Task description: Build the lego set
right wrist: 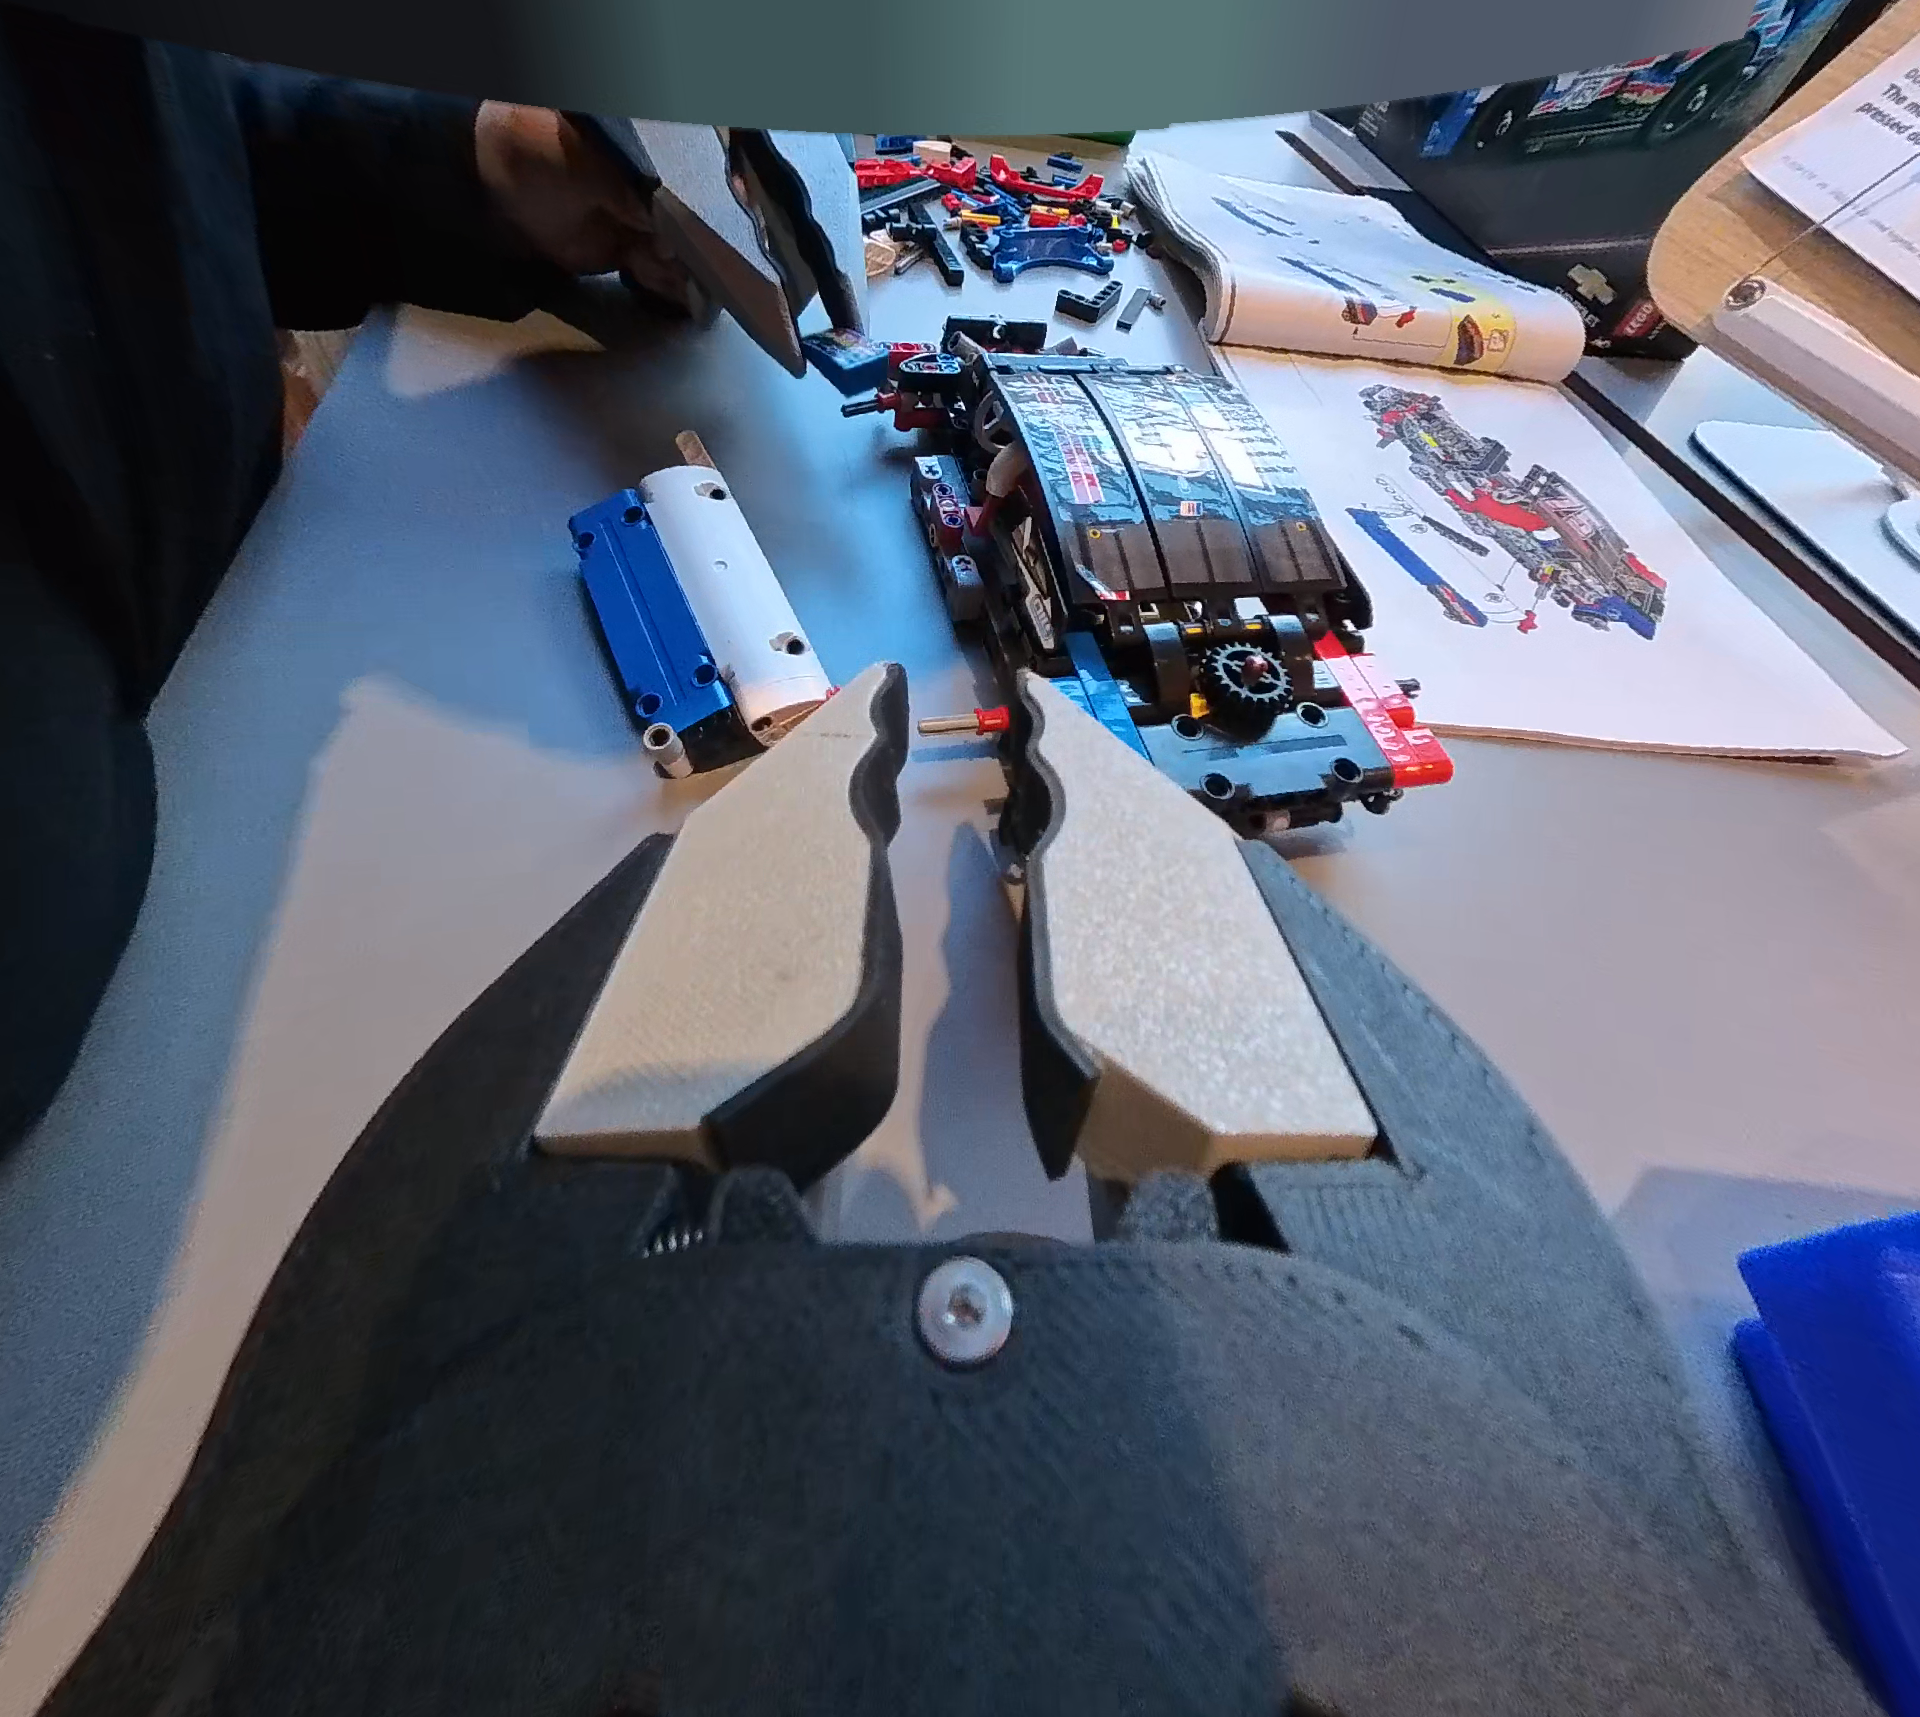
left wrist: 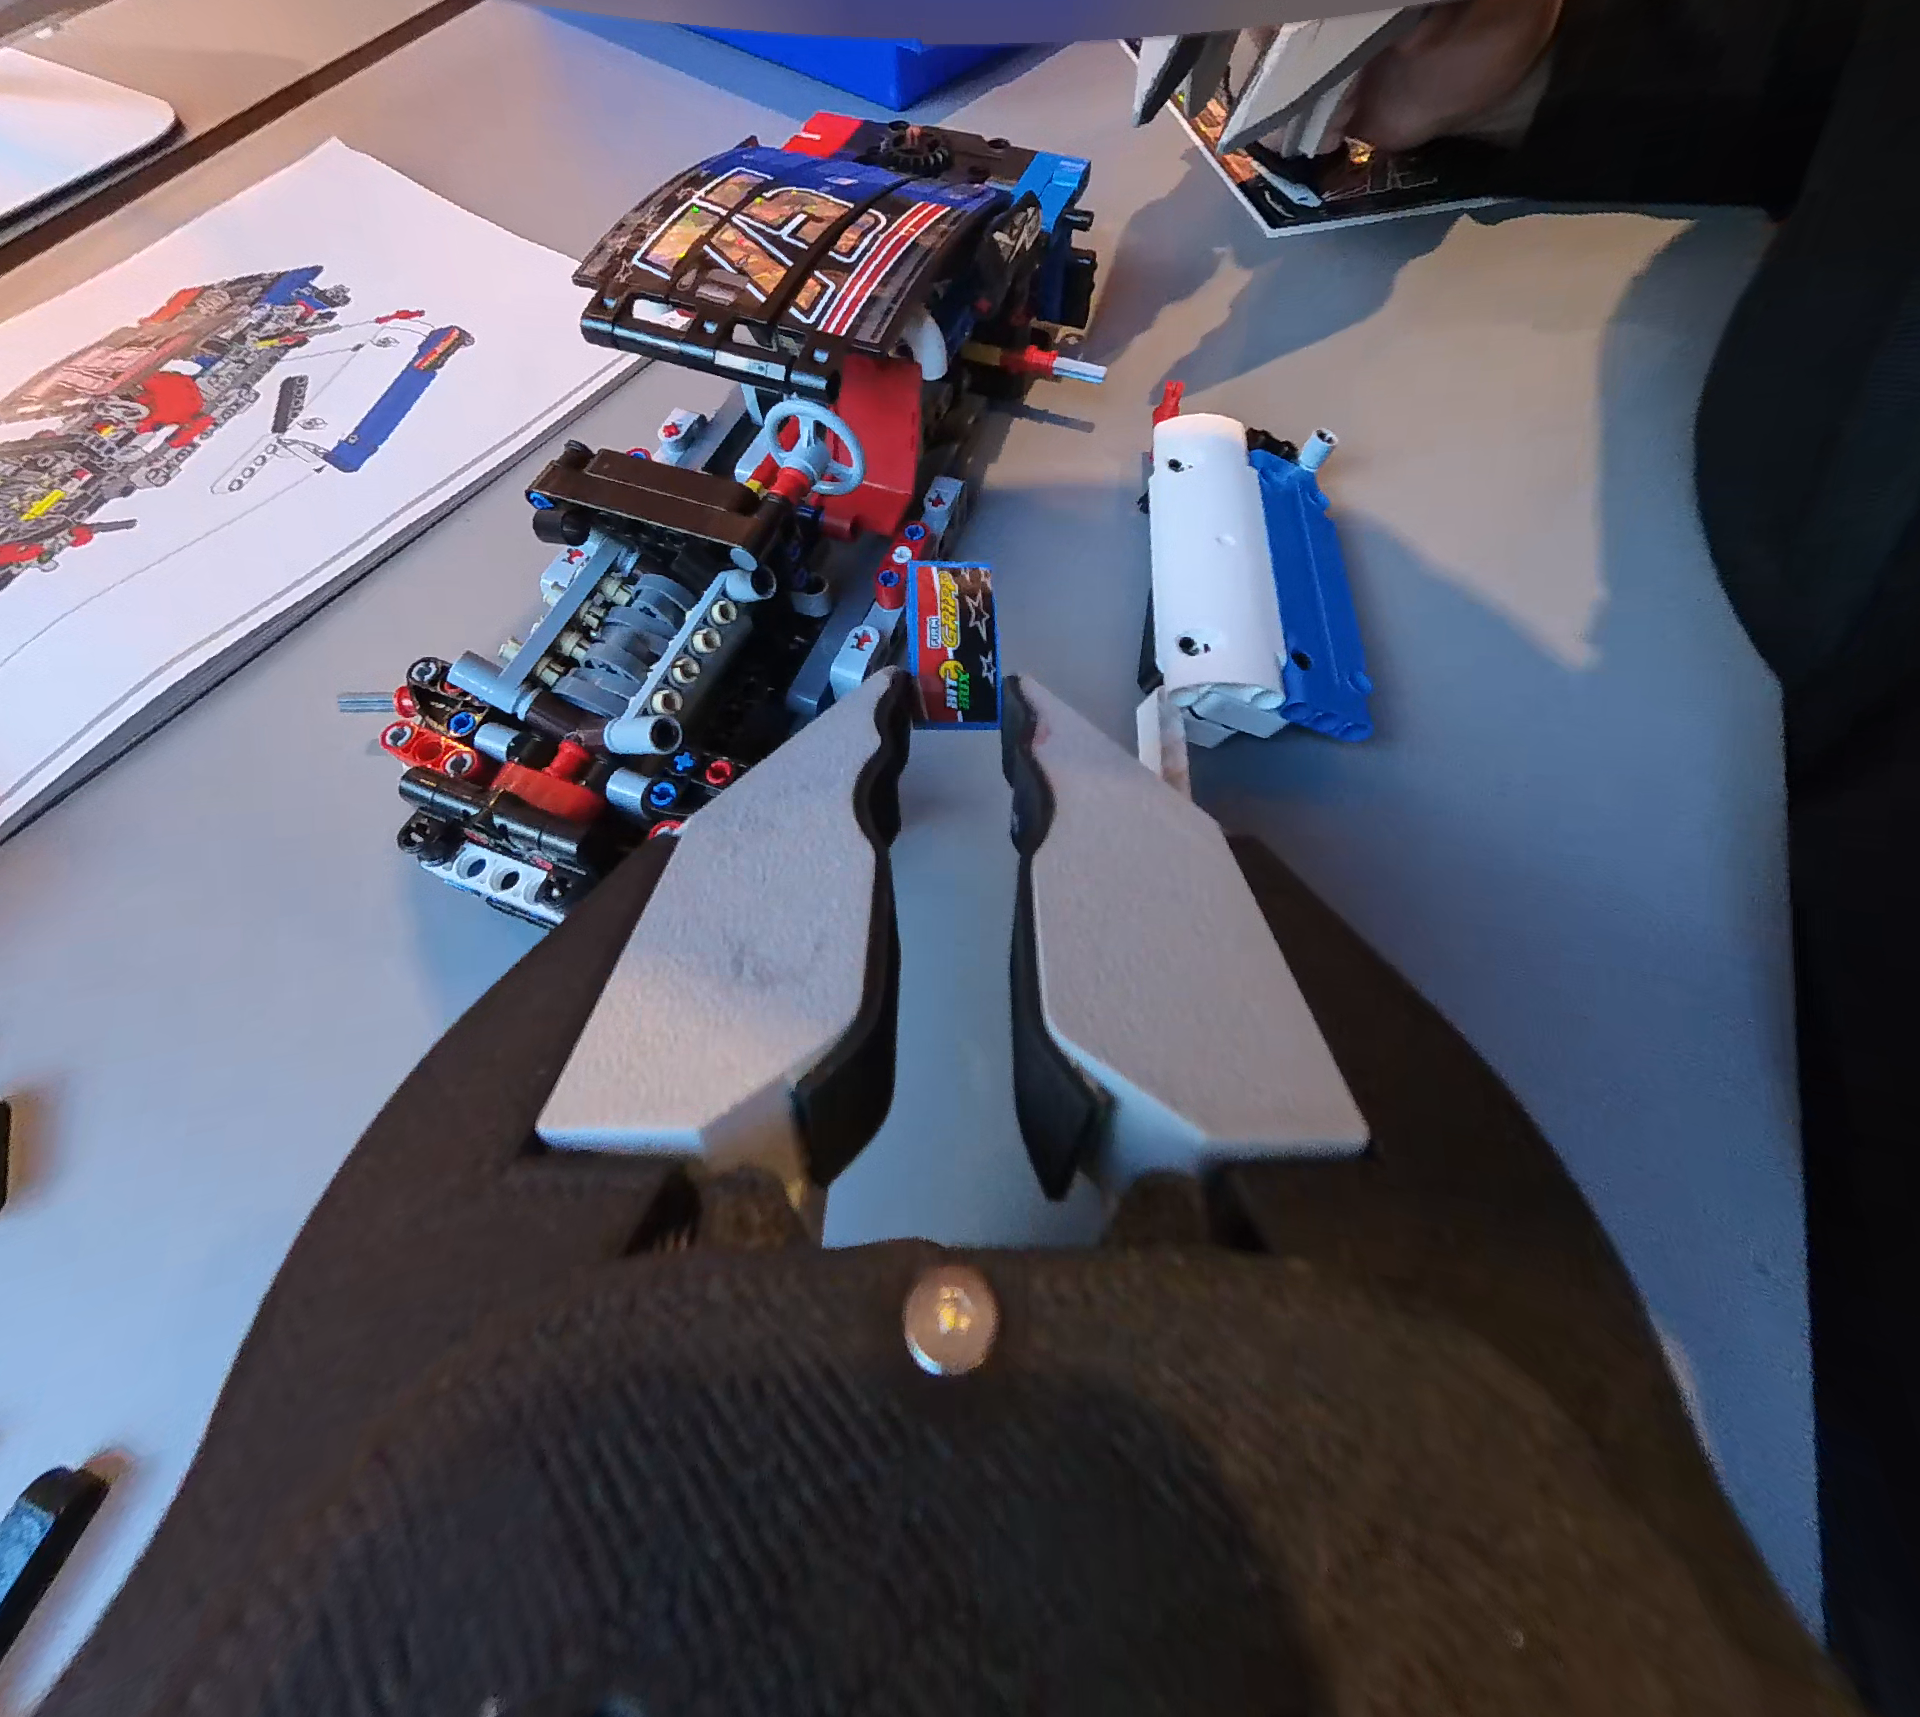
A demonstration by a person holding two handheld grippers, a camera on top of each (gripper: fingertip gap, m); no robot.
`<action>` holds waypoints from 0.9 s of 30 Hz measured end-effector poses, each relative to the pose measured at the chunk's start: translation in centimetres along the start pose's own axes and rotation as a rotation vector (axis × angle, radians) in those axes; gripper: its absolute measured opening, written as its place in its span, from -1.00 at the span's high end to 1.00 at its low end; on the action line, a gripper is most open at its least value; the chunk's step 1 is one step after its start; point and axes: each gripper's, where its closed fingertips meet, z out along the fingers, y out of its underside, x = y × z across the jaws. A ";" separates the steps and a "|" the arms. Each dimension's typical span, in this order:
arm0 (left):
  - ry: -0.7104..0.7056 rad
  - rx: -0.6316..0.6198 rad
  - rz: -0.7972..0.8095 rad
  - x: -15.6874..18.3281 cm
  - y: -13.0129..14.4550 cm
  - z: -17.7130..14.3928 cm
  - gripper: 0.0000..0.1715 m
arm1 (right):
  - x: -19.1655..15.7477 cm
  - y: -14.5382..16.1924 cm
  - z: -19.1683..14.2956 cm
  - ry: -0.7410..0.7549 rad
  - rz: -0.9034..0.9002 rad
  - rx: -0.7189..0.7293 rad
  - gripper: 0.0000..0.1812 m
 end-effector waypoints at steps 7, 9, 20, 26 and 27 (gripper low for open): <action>-0.024 -0.018 0.029 0.1 0.2 0.2 0.83 | -0.9 -0.6 0.1 -0.045 0.015 0.002 0.81; -0.029 -0.030 0.048 0.3 0.2 0.5 0.83 | -0.9 -0.6 -0.1 -0.033 0.010 -0.006 0.82; 0.090 -0.063 0.134 6.8 -4.2 5.1 0.83 | -3.2 0.3 0.1 -0.104 -0.034 -0.103 0.83; 0.053 -0.136 0.275 8.4 -3.8 6.9 0.84 | -5.0 0.7 1.0 -0.140 -0.087 -0.150 0.83; 0.056 -0.135 0.280 8.6 -3.8 7.1 0.84 | -5.1 0.8 1.1 -0.143 -0.084 -0.160 0.83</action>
